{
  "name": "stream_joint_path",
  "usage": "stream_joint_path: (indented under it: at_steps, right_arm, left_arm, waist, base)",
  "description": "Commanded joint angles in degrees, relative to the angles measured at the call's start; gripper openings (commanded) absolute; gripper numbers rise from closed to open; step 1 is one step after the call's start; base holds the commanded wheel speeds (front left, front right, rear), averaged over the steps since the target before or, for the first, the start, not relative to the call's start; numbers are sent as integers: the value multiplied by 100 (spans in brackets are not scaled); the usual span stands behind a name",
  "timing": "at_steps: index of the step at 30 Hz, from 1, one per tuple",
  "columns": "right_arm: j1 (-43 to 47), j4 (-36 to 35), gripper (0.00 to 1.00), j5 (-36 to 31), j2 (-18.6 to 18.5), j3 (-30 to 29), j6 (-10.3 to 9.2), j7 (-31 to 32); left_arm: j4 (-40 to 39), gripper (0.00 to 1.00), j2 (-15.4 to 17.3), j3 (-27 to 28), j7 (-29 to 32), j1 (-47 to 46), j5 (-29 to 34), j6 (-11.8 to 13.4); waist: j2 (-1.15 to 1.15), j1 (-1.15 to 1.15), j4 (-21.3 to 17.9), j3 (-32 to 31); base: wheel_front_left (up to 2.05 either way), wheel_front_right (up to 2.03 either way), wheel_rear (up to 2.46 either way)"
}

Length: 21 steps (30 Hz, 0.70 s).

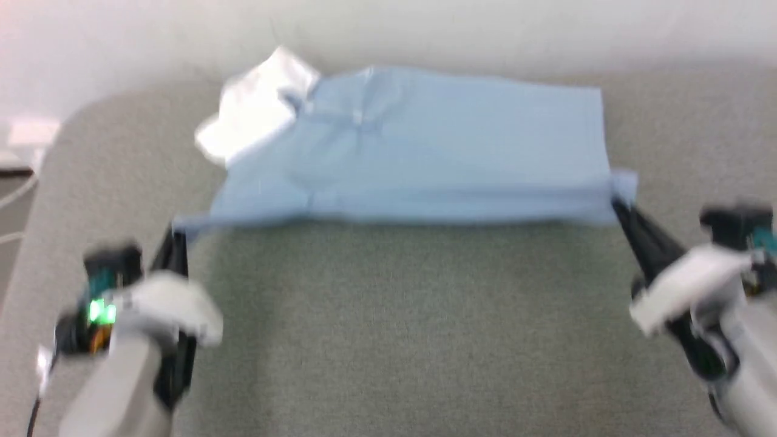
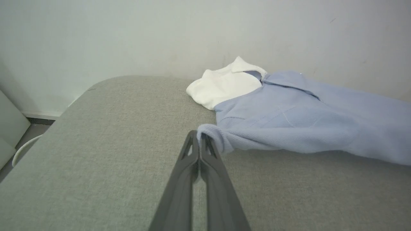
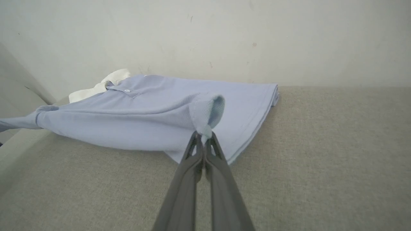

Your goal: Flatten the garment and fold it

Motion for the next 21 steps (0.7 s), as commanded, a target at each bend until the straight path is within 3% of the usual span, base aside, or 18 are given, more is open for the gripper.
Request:
stream_joint_path:
  at_steps: [1,6,9,14,21]
  right_arm:
    - [245,-130,0,-54,-52,-114,-12,-28]
    - [1584,-828,0,-486,-196,-762,-12,284]
    - [2389,-1318,0,-794,-100,-1359,-12,590]
    - [3629,-2262,0,-1432,389,-2462,-12,1186]
    - [4774,-3361,0,-2224,1257,-3620,-12,1992]
  left_arm:
    - [-256,0,120,45,43,313,-71,132]
    - [-2047,0,599,140,606,2079,-147,923]
    - [-3106,0,860,173,967,3007,-174,1370]
    - [-4411,0,1099,150,1496,4122,-254,1944]
    - [-5369,0,1397,174,2013,4778,-309,2380]
  waist:
    - [0,3,-8,-571]
    - [0,3,-18,-888]
    - [0,3,41,-1002]
    - [0,3,181,-1088]
    - [0,3,336,-1005]
  base:
    - [0,0,0]
    - [0,0,0]
    - [0,0,0]
    - [0,0,0]
    - [0,0,0]
